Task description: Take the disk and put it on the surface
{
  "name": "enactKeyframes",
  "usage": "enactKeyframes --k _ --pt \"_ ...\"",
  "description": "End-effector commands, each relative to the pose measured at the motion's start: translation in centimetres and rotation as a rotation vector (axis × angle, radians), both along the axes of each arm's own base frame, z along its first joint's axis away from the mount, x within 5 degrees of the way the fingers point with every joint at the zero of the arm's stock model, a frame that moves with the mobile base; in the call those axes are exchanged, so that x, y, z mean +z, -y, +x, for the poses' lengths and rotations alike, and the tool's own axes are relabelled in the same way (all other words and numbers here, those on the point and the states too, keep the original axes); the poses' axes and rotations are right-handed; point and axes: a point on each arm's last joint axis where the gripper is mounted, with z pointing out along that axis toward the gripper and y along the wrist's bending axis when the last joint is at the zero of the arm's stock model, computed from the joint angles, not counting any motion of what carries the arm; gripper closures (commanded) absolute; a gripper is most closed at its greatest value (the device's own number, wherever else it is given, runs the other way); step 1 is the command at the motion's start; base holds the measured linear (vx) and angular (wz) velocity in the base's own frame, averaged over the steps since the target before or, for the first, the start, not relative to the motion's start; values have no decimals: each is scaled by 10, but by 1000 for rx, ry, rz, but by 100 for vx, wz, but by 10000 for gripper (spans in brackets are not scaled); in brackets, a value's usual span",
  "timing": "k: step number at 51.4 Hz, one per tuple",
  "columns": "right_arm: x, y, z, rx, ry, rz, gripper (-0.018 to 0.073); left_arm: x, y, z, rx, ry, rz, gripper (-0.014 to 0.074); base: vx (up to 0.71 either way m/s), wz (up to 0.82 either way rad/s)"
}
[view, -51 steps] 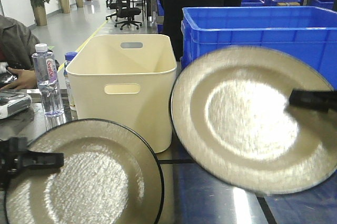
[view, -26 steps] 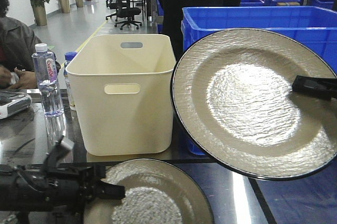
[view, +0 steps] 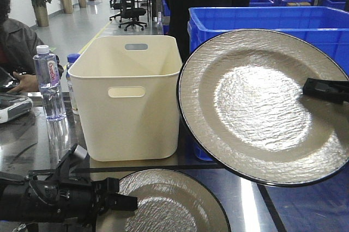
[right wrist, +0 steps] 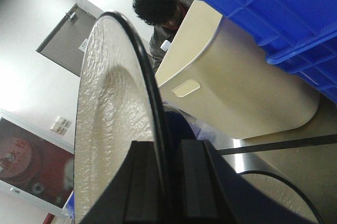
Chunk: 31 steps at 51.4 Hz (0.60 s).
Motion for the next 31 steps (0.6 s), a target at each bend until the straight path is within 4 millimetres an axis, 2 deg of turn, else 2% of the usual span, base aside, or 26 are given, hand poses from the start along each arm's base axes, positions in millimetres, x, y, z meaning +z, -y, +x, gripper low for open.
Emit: enactKeyframes --k 1,9,18,24,31 --pt "28 -1 -8 -1 109 124 562 24 3 2 9 96 -21 262 0 0" --pt "28 -1 -8 -1 109 124 561 19 -2 4 24 133 77 112 0 0" --pt "27 -2 -9 8 105 112 561 20 -8 5 34 187 160 54 0 0" --pt "23 -2 -8 0 84 57 561 33 -12 2 63 246 191 54 0 0" --pt "12 0 -5 -38 38 -59 561 65 -28 -10 99 414 323 56 0 0"
